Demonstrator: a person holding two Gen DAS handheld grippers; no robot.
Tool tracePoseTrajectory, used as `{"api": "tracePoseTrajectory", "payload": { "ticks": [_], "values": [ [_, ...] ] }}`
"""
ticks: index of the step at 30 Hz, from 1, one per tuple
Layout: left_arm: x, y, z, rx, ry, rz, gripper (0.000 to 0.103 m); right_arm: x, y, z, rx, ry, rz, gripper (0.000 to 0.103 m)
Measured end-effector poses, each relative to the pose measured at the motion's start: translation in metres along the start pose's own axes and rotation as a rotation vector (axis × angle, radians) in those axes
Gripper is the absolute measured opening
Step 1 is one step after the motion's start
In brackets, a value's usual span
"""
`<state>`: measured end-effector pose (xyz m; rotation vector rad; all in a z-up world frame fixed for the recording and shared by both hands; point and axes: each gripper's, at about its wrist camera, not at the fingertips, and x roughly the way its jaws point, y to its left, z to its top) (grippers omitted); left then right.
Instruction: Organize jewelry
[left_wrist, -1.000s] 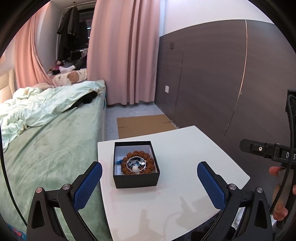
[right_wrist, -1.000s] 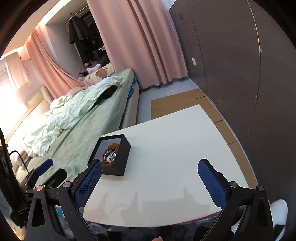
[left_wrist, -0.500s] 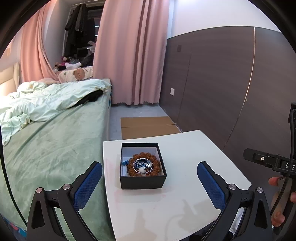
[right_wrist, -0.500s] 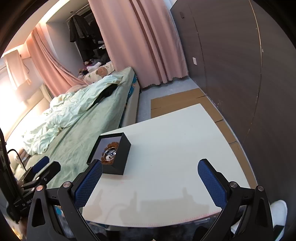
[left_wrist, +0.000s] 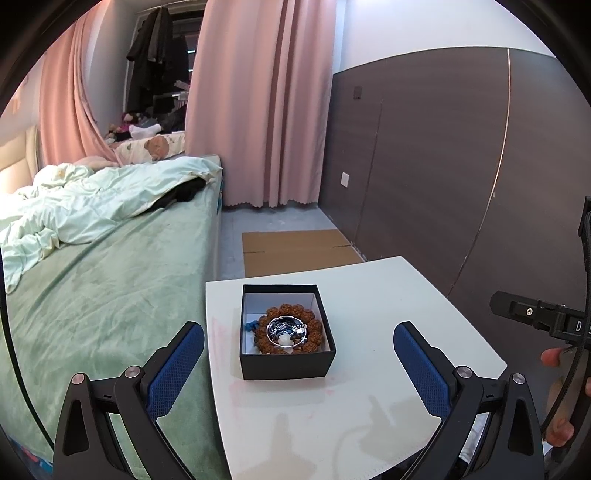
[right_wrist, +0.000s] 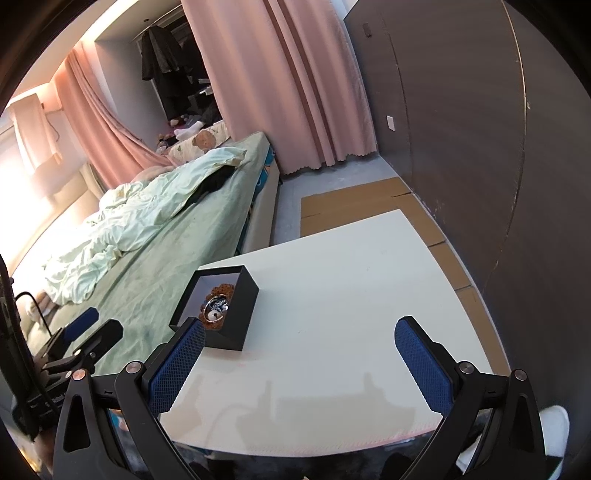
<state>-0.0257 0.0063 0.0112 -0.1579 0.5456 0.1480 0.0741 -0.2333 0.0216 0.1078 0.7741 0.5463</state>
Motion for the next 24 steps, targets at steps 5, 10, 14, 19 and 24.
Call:
{"api": "tracePoseTrajectory", "payload": {
  "ticks": [5, 10, 14, 19, 24],
  "values": [
    [0.0016, 0.0006, -0.0003, -0.003, 0.002, -0.001, 0.102, 0.0008, -0.0004, 0.0011, 0.000, 0.002, -0.003, 0.103],
    [0.0025, 0.0016, -0.0002, -0.004, 0.002, -0.001, 0.102, 0.0016, -0.0011, 0.0012, -0.002, 0.003, 0.002, 0.103],
    [0.0021, 0.0021, -0.0003, -0.004, 0.002, -0.001, 0.102, 0.0037, -0.0025, 0.0021, -0.006, 0.007, 0.003, 0.103],
    [0.0011, 0.0030, -0.0006, -0.005, -0.001, 0.000, 0.102, 0.0040, -0.0023, 0.0018, -0.005, 0.007, 0.004, 0.103],
    [-0.0011, 0.0041, -0.0005, -0.012, -0.009, 0.003, 0.102, 0.0038, -0.0016, 0.0015, -0.005, 0.007, 0.004, 0.103]
  ]
}}
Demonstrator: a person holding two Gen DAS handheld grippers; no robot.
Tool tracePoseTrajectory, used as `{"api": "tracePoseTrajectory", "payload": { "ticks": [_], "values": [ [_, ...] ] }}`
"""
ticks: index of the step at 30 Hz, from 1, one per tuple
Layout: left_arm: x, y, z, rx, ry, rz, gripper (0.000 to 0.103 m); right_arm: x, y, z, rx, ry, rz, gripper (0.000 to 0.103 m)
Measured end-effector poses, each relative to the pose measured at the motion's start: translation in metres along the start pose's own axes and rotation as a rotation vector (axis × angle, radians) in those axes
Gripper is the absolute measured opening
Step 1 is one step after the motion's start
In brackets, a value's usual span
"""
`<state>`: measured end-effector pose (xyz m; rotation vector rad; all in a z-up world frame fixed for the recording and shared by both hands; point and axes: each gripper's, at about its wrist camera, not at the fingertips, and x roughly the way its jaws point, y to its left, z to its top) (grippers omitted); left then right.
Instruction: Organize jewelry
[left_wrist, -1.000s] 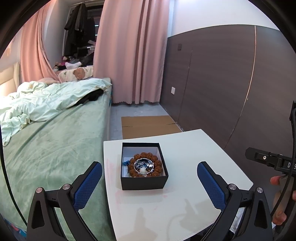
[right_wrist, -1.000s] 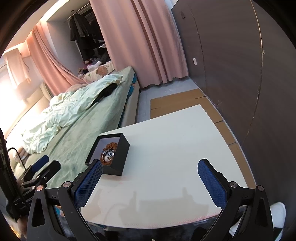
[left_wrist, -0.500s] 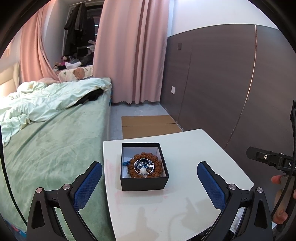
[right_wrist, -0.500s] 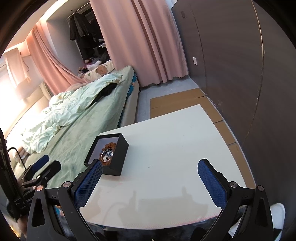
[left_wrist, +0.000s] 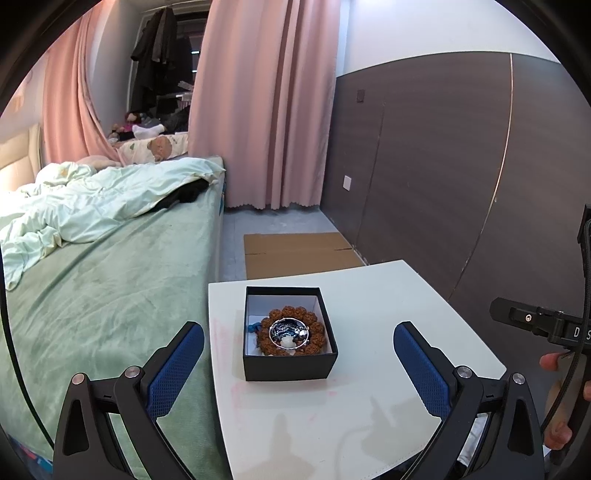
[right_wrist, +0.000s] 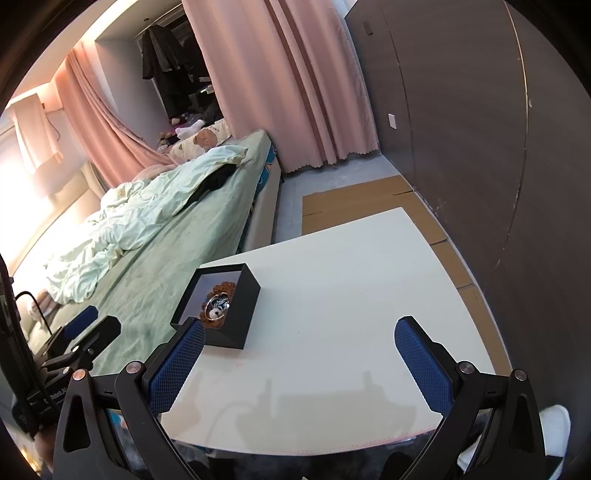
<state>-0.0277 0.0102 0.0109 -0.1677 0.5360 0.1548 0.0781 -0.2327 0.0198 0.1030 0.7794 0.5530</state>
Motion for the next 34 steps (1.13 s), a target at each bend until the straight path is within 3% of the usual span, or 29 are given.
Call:
{"api": "tracePoseTrajectory", "payload": {
  "ticks": [34],
  "values": [
    [-0.0009, -0.0028, 0.0033, -0.021, 0.003, -0.011, 0.102, -0.0003, 0.0010, 0.0001, -0.001, 0.001, -0.002, 0.103]
  ]
}}
